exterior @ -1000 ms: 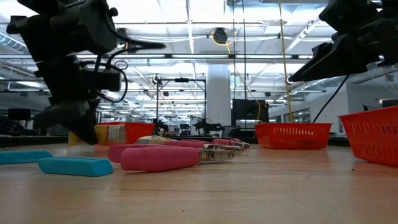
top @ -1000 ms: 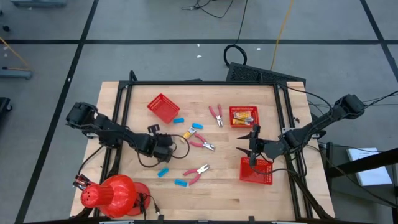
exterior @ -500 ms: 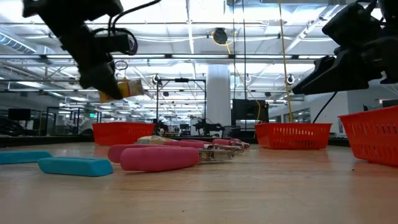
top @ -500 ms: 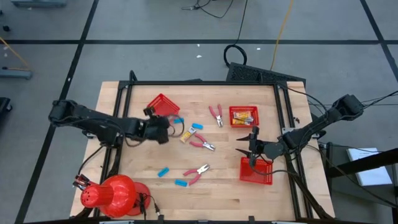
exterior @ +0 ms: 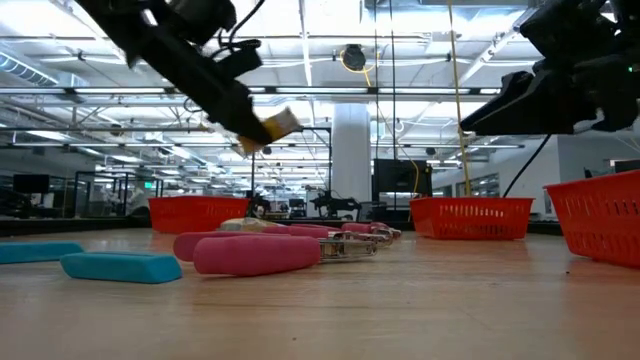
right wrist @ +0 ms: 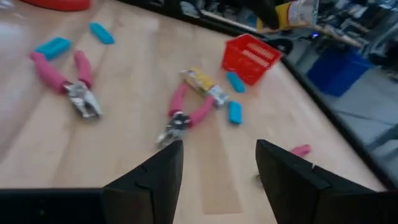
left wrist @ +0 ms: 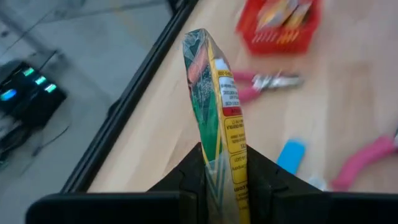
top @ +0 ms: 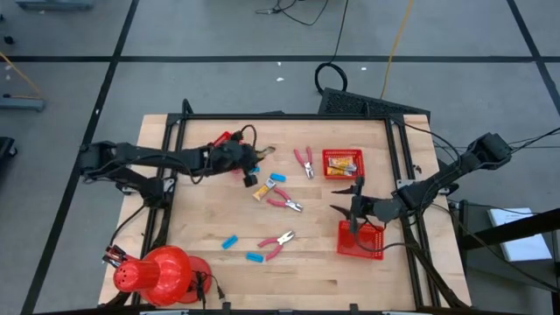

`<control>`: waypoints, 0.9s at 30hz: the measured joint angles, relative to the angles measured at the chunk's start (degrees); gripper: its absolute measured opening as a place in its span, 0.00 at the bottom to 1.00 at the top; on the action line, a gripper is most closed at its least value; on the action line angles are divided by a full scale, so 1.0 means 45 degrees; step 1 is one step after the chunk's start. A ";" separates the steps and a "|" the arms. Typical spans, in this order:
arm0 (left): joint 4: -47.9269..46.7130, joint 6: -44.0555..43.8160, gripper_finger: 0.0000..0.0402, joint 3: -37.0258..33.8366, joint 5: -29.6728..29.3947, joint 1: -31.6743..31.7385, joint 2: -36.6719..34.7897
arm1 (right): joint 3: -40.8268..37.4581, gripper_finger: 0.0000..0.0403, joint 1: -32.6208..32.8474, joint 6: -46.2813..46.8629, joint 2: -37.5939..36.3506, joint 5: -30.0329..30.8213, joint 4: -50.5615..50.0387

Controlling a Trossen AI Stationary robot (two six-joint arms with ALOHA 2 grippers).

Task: Pick & Place School Supplies
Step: Put the yellow crayon box into the top right red bin

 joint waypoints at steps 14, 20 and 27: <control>0.4128 0.0884 0.16 0.3897 0.4357 0.0229 0.5909 | 0.0000 0.48 -0.0380 -0.2585 -0.0960 0.1530 0.1090; 0.3147 0.1246 0.16 0.6615 0.5480 0.0232 0.7547 | 0.0000 0.51 -0.1388 -0.1635 -0.1852 0.2140 -0.0604; 0.1873 0.1406 0.16 0.9223 0.6190 0.0333 0.9348 | -0.0010 0.59 -0.1781 -0.1538 -0.3143 0.3094 -0.1877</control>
